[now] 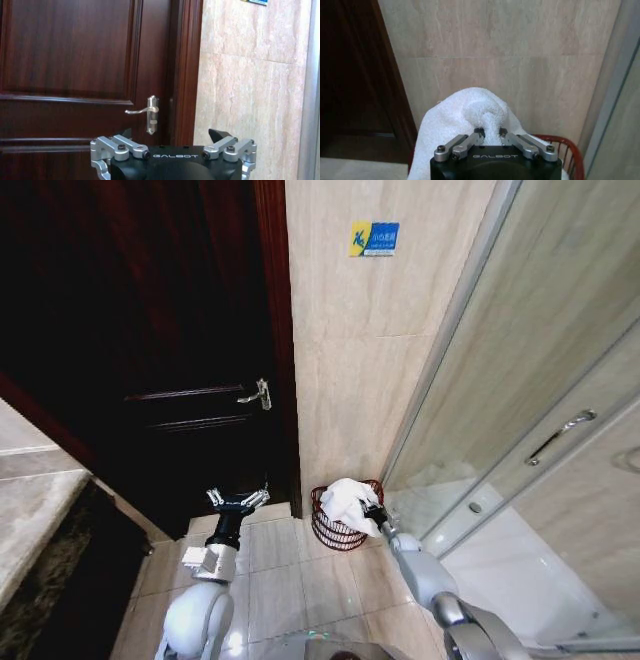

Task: Discard the used towel into the hamper.

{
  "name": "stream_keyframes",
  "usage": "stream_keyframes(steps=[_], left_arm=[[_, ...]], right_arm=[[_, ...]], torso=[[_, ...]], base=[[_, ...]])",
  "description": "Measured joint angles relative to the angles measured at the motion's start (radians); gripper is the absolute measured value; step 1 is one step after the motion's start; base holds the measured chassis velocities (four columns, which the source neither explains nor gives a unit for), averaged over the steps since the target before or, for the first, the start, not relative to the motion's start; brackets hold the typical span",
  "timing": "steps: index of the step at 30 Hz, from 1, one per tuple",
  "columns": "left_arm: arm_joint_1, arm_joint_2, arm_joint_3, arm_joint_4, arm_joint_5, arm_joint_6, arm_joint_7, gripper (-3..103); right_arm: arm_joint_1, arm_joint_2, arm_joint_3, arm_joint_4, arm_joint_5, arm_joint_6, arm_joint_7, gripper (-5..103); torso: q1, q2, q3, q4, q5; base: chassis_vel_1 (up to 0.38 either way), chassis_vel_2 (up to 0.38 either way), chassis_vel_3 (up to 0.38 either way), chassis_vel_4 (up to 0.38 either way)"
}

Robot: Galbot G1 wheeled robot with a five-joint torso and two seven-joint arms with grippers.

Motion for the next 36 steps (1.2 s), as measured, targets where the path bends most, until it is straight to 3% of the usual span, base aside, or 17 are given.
stream_keyframes(steps=[9, 15, 21, 36], left_arm=[[0.0, 0.0, 0.0, 0.0, 0.0, 0.0, 0.0, 100], [0.0, 0.0, 0.0, 0.0, 0.0, 0.0, 0.0, 100], [0.0, 0.0, 0.0, 0.0, 0.0, 0.0, 0.0, 100], [0.0, 0.0, 0.0, 0.0, 0.0, 0.0, 0.0, 100]], right_arm=[[-0.012, -0.001, 0.007, 0.003, -0.025, -0.002, 0.008, 12], [-0.02, 0.006, 0.018, 0.002, -0.014, 0.026, 0.009, 12], [-0.027, 0.003, 0.032, 0.012, -0.021, 0.017, -0.022, 12], [-0.07, -0.001, 0.034, 0.025, -0.043, 0.006, -0.014, 12]], torso=[[0.017, 0.036, 0.02, -0.0001, 0.0], [0.017, 0.037, 0.021, -0.0001, 0.0], [0.017, 0.036, 0.02, -0.0001, 0.0], [0.015, 0.033, 0.018, -0.0003, -0.0002]], base=[[0.0, 0.0, 0.0, 0.0], [0.0, 0.0, 0.0, 0.0], [0.0, 0.0, 0.0, 0.0], [-0.081, 0.086, 0.076, -0.081]])
